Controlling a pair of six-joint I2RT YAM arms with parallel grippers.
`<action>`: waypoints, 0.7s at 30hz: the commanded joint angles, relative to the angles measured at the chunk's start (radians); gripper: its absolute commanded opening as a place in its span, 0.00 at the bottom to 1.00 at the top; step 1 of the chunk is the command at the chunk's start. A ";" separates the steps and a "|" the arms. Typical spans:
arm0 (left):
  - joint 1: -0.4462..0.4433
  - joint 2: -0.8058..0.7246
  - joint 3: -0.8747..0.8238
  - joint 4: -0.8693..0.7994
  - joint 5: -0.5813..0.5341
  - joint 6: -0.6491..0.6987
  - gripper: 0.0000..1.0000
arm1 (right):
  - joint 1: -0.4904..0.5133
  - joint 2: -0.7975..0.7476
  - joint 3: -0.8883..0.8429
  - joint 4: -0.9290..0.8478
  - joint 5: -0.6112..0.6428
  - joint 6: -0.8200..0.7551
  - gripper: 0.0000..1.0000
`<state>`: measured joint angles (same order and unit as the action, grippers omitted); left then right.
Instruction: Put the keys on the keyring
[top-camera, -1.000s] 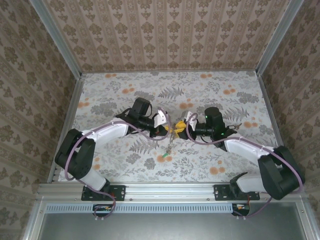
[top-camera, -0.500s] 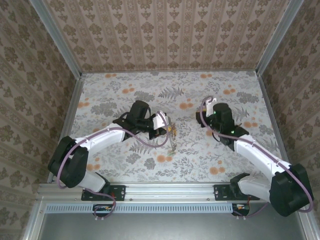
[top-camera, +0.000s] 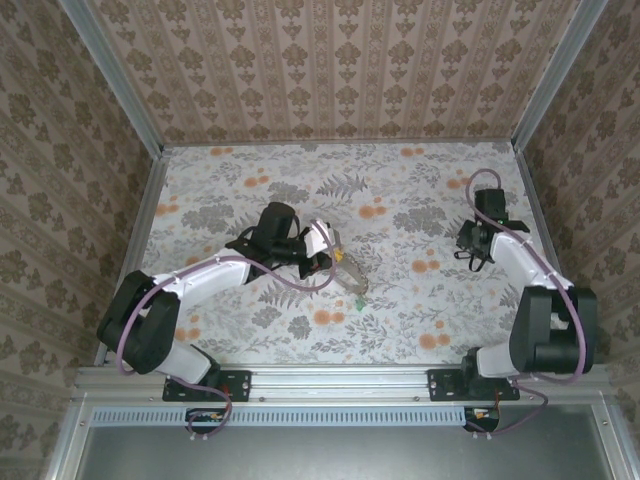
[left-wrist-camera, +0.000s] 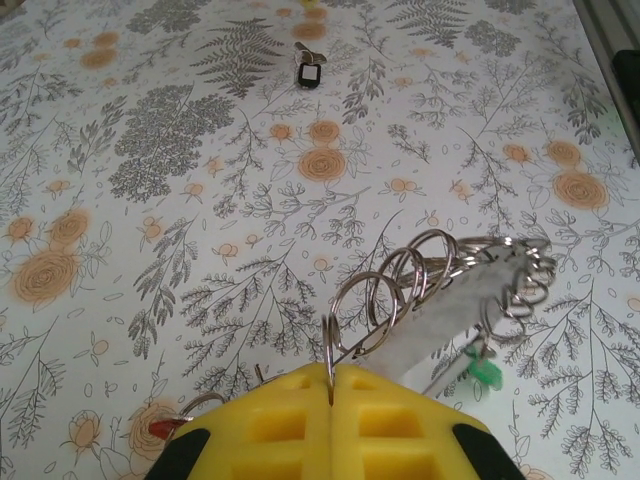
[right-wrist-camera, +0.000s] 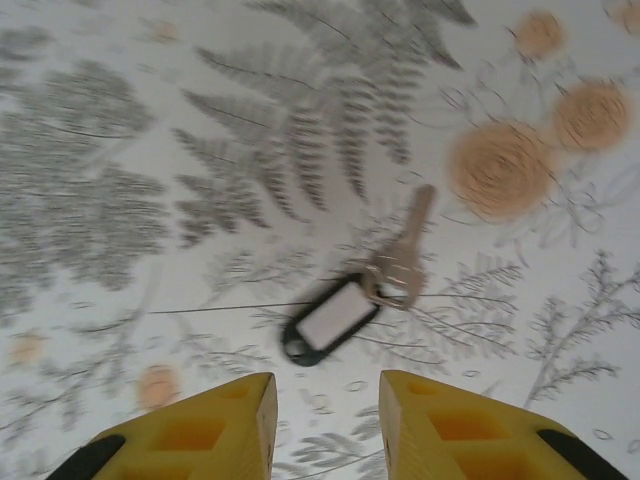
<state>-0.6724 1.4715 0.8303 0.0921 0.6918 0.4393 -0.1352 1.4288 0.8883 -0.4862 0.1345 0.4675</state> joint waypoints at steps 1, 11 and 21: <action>0.012 -0.004 -0.008 0.057 0.046 -0.031 0.00 | -0.061 0.073 0.056 -0.056 -0.071 -0.034 0.34; 0.025 -0.002 -0.007 0.078 0.068 -0.051 0.00 | -0.118 0.270 0.175 -0.030 -0.196 -0.148 0.37; 0.030 0.002 0.001 0.059 0.078 -0.056 0.00 | -0.119 0.343 0.221 -0.080 -0.220 -0.157 0.33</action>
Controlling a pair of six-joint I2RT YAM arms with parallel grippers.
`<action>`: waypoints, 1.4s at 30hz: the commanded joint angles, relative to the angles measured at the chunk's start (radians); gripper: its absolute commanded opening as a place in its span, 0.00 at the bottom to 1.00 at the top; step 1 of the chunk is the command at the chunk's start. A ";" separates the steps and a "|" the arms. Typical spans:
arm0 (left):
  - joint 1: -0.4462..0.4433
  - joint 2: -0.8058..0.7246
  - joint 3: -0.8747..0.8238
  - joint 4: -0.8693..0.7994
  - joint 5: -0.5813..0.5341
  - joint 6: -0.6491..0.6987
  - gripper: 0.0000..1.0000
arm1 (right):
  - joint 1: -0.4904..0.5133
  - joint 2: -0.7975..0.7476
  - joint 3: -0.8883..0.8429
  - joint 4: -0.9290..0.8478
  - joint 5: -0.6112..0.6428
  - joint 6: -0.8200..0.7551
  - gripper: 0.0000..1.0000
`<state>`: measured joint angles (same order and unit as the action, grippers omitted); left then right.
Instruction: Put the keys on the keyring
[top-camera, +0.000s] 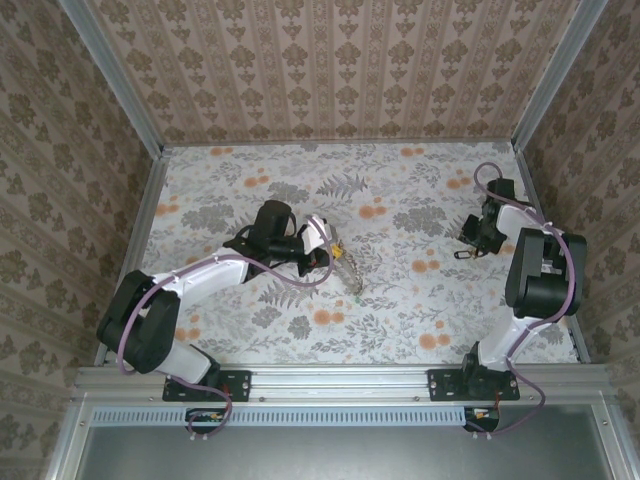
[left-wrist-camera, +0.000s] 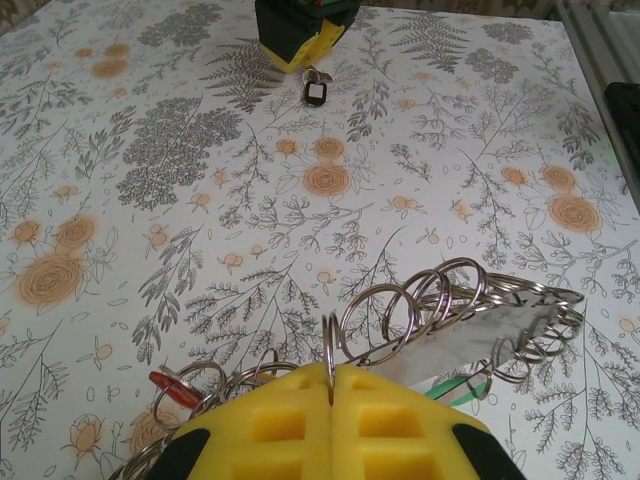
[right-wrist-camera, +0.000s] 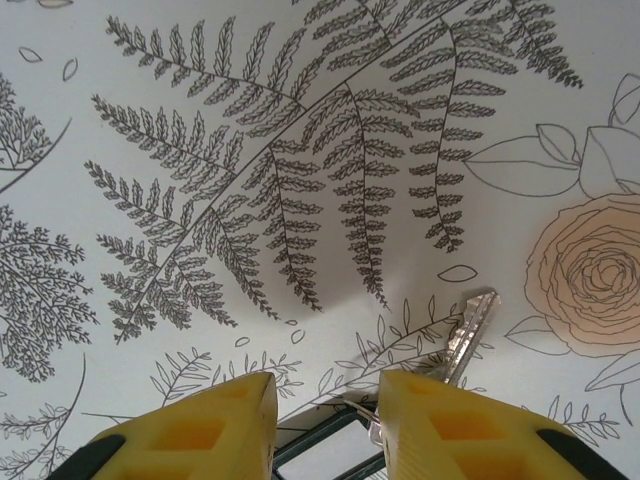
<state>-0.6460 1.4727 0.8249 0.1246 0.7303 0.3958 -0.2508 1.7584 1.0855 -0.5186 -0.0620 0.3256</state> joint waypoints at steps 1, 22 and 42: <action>0.006 0.001 0.007 0.026 0.039 -0.011 0.00 | -0.002 0.011 0.021 -0.050 -0.022 -0.015 0.34; 0.008 0.000 0.023 -0.015 0.048 0.002 0.00 | -0.005 0.021 0.020 -0.089 -0.007 -0.043 0.28; 0.008 0.001 0.033 -0.033 0.049 0.004 0.00 | -0.001 0.002 -0.004 -0.094 -0.077 -0.053 0.23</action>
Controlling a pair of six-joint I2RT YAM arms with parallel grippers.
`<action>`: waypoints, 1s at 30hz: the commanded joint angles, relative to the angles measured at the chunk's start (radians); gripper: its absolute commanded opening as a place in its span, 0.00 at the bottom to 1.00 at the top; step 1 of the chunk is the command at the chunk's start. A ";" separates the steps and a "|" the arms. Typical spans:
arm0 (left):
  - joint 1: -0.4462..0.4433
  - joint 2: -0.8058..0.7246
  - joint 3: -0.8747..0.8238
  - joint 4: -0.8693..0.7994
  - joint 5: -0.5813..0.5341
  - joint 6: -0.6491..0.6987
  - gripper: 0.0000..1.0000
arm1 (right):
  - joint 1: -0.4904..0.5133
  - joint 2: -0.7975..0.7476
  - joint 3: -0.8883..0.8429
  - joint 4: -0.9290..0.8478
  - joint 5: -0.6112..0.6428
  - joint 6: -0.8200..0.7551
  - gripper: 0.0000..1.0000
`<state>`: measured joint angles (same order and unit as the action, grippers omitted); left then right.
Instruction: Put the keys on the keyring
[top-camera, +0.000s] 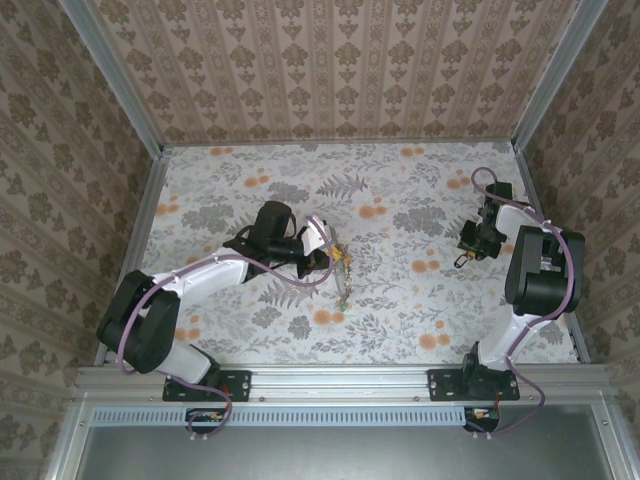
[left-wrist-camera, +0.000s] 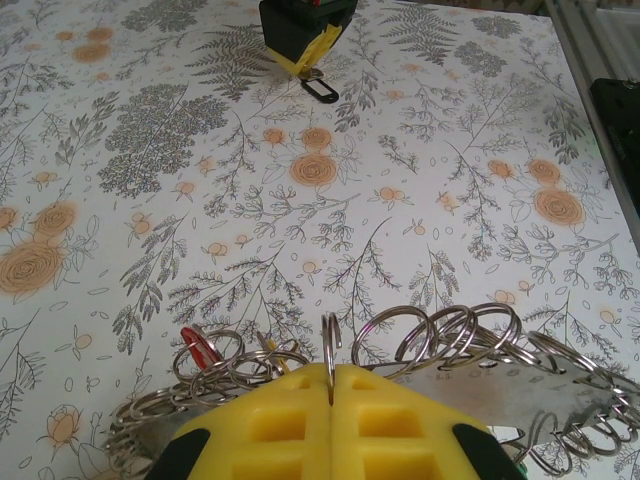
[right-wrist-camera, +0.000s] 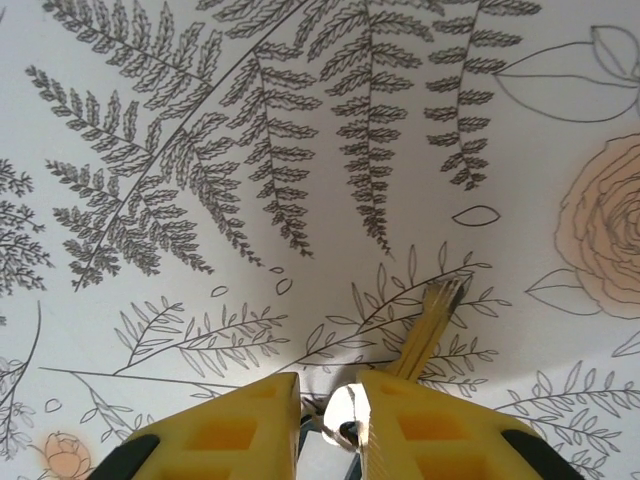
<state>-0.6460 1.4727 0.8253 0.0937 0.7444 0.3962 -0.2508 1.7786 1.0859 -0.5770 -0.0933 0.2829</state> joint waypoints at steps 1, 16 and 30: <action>0.008 0.001 0.033 -0.002 0.035 0.004 0.00 | -0.002 -0.026 -0.009 -0.035 -0.060 -0.011 0.23; 0.008 -0.001 0.038 -0.016 0.040 0.008 0.00 | 0.011 -0.026 -0.008 -0.065 0.014 -0.026 0.29; 0.008 -0.001 0.046 -0.024 0.036 0.010 0.00 | 0.031 -0.007 0.016 -0.071 0.047 -0.040 0.17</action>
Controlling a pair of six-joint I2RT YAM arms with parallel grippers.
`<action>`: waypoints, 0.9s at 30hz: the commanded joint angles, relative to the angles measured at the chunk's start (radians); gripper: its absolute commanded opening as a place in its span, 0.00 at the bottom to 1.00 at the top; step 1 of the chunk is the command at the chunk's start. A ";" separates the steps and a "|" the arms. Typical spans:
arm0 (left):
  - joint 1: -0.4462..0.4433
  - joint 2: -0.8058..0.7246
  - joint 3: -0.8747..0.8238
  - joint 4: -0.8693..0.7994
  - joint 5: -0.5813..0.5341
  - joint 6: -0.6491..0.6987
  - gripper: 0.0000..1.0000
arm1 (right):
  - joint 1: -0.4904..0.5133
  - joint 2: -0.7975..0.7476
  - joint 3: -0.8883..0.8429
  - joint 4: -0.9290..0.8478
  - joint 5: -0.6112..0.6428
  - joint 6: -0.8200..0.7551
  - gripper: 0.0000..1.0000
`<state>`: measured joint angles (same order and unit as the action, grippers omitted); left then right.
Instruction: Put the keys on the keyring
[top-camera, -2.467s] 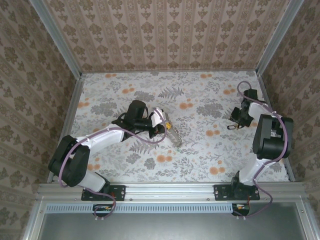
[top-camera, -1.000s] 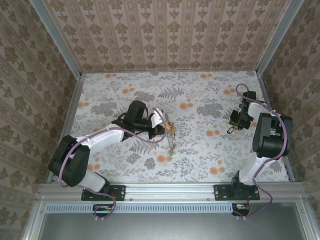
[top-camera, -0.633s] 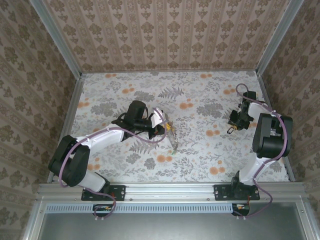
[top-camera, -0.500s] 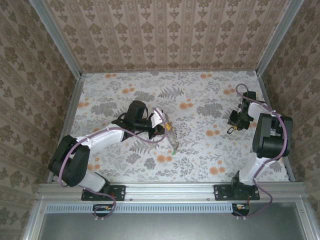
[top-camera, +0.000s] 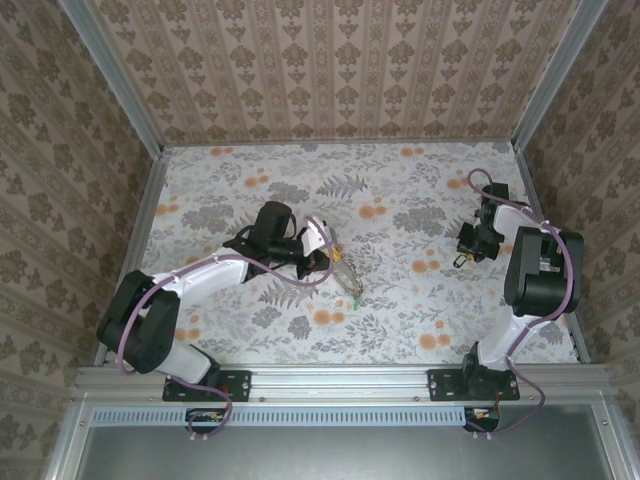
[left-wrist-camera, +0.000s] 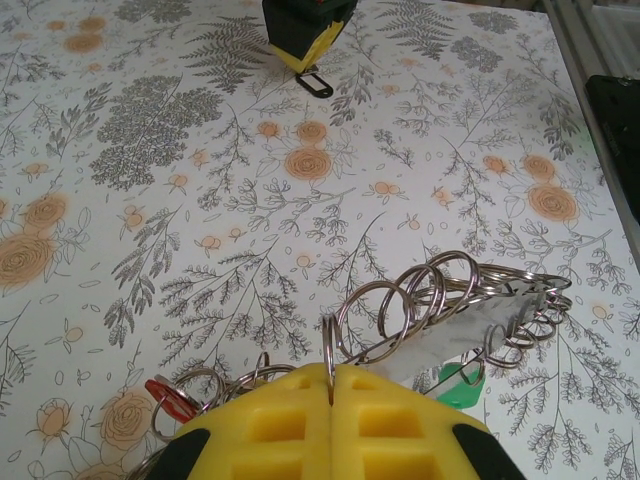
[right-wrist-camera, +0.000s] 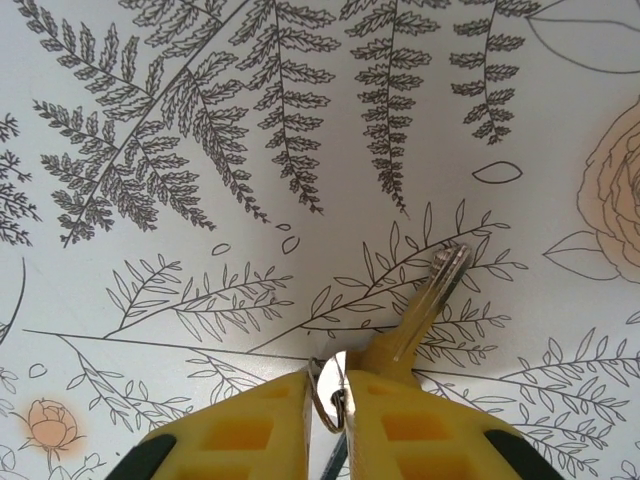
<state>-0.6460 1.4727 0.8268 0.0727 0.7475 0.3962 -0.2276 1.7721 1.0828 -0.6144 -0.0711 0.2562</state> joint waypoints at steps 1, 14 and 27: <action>0.008 0.001 0.045 -0.005 0.033 0.010 0.00 | 0.007 -0.002 0.019 -0.034 0.025 -0.014 0.16; 0.006 0.004 0.056 -0.015 0.034 0.012 0.00 | 0.007 -0.007 0.029 -0.029 0.015 -0.028 0.19; 0.005 0.012 0.065 -0.024 0.039 0.013 0.00 | 0.012 0.021 0.050 -0.044 0.021 -0.043 0.15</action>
<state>-0.6460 1.4784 0.8577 0.0444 0.7479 0.3962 -0.2241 1.7767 1.1080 -0.6147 -0.0597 0.2298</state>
